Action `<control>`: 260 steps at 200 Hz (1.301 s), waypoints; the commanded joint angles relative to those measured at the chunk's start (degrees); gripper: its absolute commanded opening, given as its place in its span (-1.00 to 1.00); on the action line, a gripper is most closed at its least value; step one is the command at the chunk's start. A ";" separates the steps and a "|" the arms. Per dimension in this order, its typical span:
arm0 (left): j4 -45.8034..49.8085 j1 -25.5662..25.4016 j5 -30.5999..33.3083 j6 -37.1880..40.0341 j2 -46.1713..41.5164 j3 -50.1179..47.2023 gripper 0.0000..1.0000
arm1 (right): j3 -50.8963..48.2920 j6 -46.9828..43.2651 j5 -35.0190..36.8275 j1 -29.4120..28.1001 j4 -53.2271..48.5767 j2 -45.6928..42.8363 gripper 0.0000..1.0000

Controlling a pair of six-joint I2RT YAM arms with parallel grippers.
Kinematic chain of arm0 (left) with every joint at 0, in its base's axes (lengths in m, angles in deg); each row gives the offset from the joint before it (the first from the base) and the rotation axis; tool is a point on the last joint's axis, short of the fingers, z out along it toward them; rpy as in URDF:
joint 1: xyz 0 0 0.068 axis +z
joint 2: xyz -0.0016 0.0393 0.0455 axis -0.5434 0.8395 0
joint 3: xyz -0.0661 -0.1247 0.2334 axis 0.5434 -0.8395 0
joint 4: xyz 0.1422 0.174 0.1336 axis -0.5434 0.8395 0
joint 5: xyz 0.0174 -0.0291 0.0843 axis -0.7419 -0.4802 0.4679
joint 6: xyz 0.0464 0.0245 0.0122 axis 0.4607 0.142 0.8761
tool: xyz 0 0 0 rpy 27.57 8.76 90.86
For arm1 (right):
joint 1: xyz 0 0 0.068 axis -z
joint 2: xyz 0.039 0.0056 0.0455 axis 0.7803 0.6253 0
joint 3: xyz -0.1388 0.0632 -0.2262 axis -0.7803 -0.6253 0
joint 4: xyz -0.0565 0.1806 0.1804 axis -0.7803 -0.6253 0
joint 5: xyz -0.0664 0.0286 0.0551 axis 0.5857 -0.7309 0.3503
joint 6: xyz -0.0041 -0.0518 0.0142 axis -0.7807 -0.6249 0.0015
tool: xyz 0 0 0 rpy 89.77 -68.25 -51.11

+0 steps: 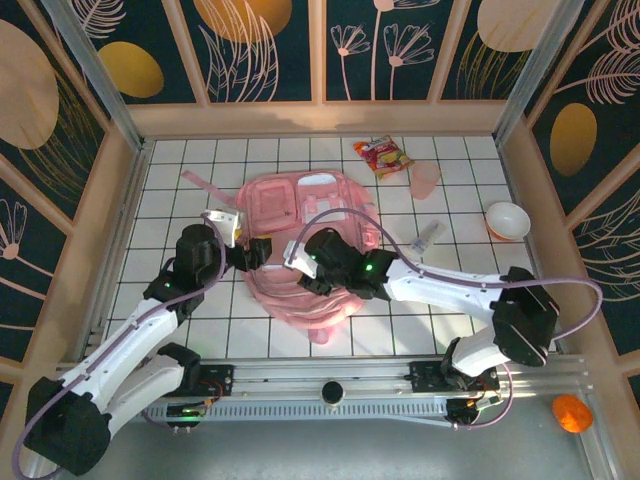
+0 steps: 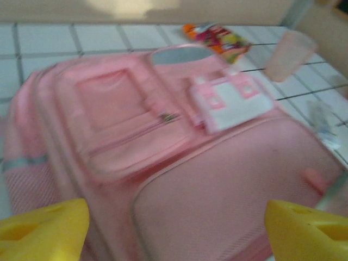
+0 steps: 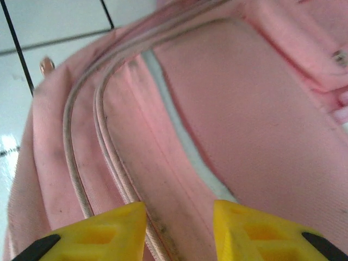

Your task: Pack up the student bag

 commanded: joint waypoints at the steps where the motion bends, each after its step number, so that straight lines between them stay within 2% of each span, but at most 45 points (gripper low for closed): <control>1: 0.87 1.11 4.92 -12.52 0.05 -2.55 0.64 | -3.71 -5.62 2.79 0.13 3.27 1.53 -0.32; 24: -1.16 1.29 3.76 -18.07 0.74 -4.77 0.60 | -7.94 -7.10 2.51 2.04 5.22 2.27 -0.37; 46: -2.92 1.29 2.98 -20.00 1.03 -5.68 0.58 | -10.58 -8.26 1.13 5.59 5.93 1.55 -0.38; 88: -0.59 2.15 3.26 -15.17 4.34 -1.61 0.61 | -9.27 -13.30 0.13 11.24 3.44 -4.48 -0.35; 109: -1.03 5.04 -0.84 -14.09 6.46 -0.32 0.62 | -8.31 -16.93 -0.03 12.24 1.07 -9.46 -0.26; 135: -0.55 9.30 -7.02 -10.52 9.33 2.13 0.60 | -7.25 -24.87 -3.91 11.22 -6.11 -13.82 -0.18; 156: 3.47 13.39 -11.65 -1.36 12.43 7.32 0.55 | -7.61 -25.94 -3.92 9.19 -7.55 -15.51 -0.17; 175: 9.12 17.04 -17.94 11.21 16.55 13.31 0.58 | -8.60 -25.40 -3.94 8.26 -6.29 -16.13 -0.17; 208: 22.46 18.05 -22.75 42.17 21.86 22.90 0.55 | -10.04 -23.47 -3.92 8.14 -3.91 -16.70 -0.16; 223: 27.51 18.00 -21.13 54.84 23.30 25.09 0.53 | -10.74 -22.89 -3.92 8.14 -2.92 -17.20 -0.16; 242: 32.60 17.99 -15.38 69.09 26.34 25.64 0.47 | -11.29 -22.12 -3.92 8.07 -2.56 -17.79 -0.16; 260: 34.56 18.12 -9.42 76.61 29.66 25.63 0.46 | -11.46 -21.32 -3.92 7.76 -2.95 -18.38 -0.16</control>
